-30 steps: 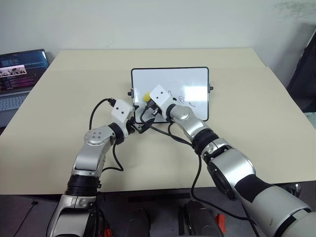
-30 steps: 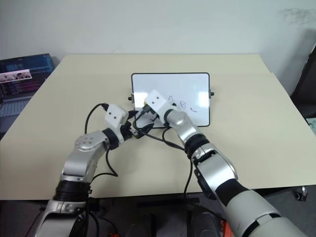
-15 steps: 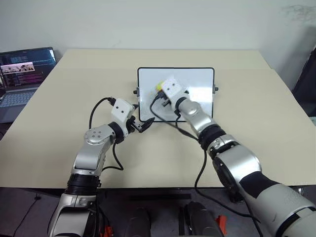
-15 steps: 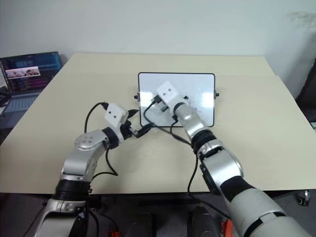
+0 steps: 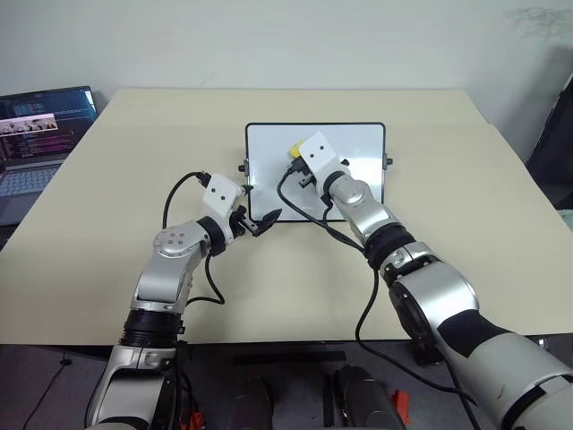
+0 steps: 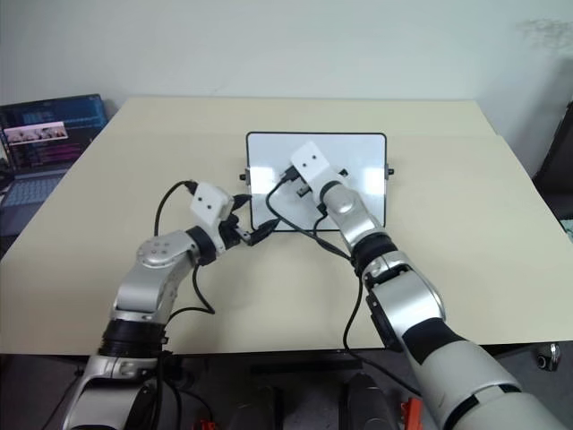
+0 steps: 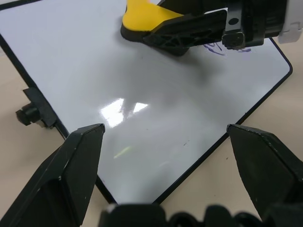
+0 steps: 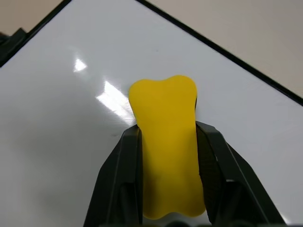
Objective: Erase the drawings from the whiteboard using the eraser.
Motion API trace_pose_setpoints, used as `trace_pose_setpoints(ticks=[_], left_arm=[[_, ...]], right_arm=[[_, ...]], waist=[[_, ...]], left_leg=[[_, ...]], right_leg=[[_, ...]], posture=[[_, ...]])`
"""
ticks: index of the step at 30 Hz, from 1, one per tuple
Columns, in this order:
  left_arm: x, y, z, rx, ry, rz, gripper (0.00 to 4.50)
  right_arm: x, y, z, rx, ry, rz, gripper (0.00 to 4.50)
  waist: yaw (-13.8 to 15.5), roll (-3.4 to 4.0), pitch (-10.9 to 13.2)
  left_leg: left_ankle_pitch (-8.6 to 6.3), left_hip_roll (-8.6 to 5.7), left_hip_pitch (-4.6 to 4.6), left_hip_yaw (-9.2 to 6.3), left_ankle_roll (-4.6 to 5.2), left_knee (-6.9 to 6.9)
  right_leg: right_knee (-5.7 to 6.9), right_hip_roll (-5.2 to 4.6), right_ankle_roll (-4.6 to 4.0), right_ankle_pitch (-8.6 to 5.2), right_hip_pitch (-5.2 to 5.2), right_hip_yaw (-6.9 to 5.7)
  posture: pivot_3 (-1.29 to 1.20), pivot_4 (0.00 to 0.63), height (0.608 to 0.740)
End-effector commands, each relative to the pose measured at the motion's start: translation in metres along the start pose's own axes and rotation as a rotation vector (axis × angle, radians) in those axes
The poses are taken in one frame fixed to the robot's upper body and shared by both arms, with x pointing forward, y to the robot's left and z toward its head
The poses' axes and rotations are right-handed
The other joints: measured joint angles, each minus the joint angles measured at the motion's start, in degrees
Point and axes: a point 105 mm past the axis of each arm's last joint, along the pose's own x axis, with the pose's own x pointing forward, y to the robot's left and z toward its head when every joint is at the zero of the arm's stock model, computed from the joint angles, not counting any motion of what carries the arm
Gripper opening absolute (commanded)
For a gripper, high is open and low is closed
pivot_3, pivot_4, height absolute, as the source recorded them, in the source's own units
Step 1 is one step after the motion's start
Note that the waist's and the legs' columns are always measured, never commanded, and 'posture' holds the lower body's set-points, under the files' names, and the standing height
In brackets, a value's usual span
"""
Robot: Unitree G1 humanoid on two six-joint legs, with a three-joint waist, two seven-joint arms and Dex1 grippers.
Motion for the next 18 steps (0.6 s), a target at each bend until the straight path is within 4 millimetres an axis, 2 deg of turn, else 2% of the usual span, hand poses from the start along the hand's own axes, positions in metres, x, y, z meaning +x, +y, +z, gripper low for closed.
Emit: trace_pose_setpoints(ticks=[1, 5, 10, 14, 18], left_arm=[[0.002, 0.0, 0.015, 0.039, -0.048, -0.009, 4.5], [0.003, -0.001, 0.015, 0.039, -0.05, -0.01, 4.5], [0.001, 0.0, 0.013, 0.039, -0.045, -0.007, 4.5], [0.001, 0.001, 0.013, 0.043, -0.043, -0.007, 4.5], [0.002, 0.001, 0.015, 0.046, -0.048, -0.009, 4.5]], right_arm=[[-0.002, 0.019, -0.014, -0.038, 0.058, 0.085, 1.19], [-0.007, 0.045, -0.036, -0.052, 0.136, 0.201, 1.17], [-0.014, 0.059, -0.046, -0.058, 0.175, 0.291, 1.17], [-0.015, 0.052, -0.044, -0.047, 0.163, 0.274, 1.17], [-0.013, 0.035, -0.027, -0.008, 0.106, 0.233, 1.17]], waist=[[-0.3, 0.0, 0.0], [-0.73, 0.0, 0.0], [-0.9, -0.02, -0.02], [-0.91, -0.02, -0.02], [-0.89, -0.02, -0.02]], left_leg=[[0.0, 0.01, 0.0, 0.0, 0.0, -0.03], [0.0, 0.01, 0.01, 0.0, 0.0, -0.06], [0.0, 0.01, 0.06, -0.01, 0.0, -0.01], [0.01, 0.01, 0.08, -0.01, 0.0, 0.01], [0.0, 0.01, 0.05, -0.01, 0.0, 0.0]], right_leg=[[0.0, 0.01, -0.01, 0.0, -0.01, 0.0], [-0.02, 0.01, -0.01, -0.01, -0.01, 0.0], [0.04, 0.01, 0.0, 0.0, 0.03, 0.0], [0.04, 0.01, 0.01, 0.0, 0.05, 0.0], [0.02, 0.01, 0.01, 0.0, 0.04, 0.0]], posture=[[0.0, 0.15, 0.74], [0.0, 0.15, 0.74], [0.0, 0.15, 0.74], [0.0, 0.15, 0.74], [0.0, 0.15, 0.74]])
